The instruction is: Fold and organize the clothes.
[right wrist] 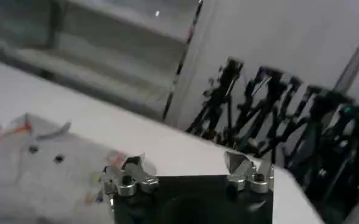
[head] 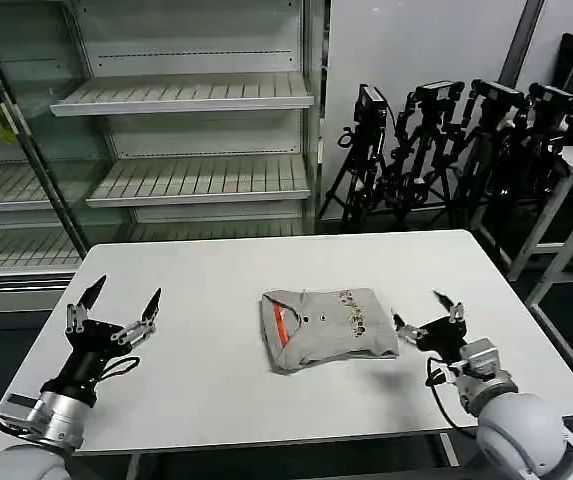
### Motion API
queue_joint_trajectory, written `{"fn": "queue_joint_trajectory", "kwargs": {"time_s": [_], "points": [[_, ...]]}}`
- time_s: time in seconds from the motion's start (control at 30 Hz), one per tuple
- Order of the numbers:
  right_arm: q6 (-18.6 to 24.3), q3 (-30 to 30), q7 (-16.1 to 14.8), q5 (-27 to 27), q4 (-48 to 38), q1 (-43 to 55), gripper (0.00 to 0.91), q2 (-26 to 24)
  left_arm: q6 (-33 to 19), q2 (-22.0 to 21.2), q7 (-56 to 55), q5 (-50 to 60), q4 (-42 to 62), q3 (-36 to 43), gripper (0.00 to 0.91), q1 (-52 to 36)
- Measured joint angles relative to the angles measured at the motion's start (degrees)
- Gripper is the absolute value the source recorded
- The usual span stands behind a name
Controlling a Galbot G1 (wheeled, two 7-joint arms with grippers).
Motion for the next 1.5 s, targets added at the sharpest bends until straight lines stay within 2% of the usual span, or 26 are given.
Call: {"fn": "queue_joint_trajectory", "kwargs": {"time_s": [0.37,0.7,1.17,1.5], "points": [[6.94,17.21,-3.15,-3.22,6.48,-5.98,0.907,4.83,1.4,2.0,5.69,-8.2,2.5,-1.16,0.907,-10.05],[11.67,30.2,-7.77,-5.46,9.4,-11.59,0.907,11.3,1.83,0.76,13.47,-7.23,7.05,-2.27,0.907,-18.2],[13.22,35.79,-9.5,-7.89,11.11,-13.72,0.907,15.23,1.14,-0.92,16.81,-5.79,8.83,-2.89,0.907,-20.73],[14.13,36.19,-10.28,-9.89,10.78,-13.3,0.907,16.8,0.8,-2.02,17.89,-5.26,9.52,-3.1,0.907,-21.12]]}}
